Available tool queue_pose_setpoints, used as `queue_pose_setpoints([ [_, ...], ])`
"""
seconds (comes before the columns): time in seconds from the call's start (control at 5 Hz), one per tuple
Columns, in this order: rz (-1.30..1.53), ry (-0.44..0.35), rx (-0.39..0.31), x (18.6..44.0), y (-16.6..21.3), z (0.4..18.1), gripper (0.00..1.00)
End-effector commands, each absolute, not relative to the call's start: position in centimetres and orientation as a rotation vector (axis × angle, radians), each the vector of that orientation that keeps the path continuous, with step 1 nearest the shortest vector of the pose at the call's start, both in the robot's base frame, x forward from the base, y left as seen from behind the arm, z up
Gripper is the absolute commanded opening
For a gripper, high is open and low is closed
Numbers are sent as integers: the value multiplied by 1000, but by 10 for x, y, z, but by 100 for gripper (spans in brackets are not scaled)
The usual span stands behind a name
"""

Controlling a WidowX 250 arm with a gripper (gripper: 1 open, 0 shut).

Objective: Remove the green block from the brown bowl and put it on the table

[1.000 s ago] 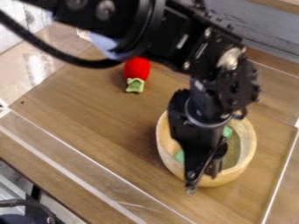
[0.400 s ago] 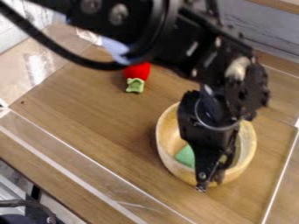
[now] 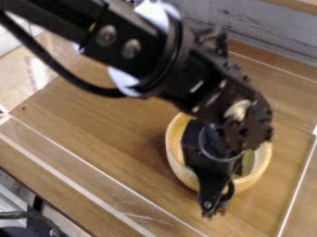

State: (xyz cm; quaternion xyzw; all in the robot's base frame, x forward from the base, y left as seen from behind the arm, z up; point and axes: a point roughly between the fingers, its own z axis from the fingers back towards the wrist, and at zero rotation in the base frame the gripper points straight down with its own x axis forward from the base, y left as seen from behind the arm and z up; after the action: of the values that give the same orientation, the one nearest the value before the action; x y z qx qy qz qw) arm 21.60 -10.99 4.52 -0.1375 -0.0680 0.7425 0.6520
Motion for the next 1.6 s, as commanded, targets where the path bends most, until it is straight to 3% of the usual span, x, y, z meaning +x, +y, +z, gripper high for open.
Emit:
queue_pose_setpoints([
  [0.0, 1648, -186, -338, 214, -110, 57, 0],
  [0.2, 1613, -213, -316, 212, -109, 63, 0],
  [0.6, 1596, -243, -227, 205, -145, 61, 0],
  [1.2, 1713, -259, -186, 195, -159, 68, 0],
  [1.4, 1628, -259, -175, 188, -159, 70, 0],
])
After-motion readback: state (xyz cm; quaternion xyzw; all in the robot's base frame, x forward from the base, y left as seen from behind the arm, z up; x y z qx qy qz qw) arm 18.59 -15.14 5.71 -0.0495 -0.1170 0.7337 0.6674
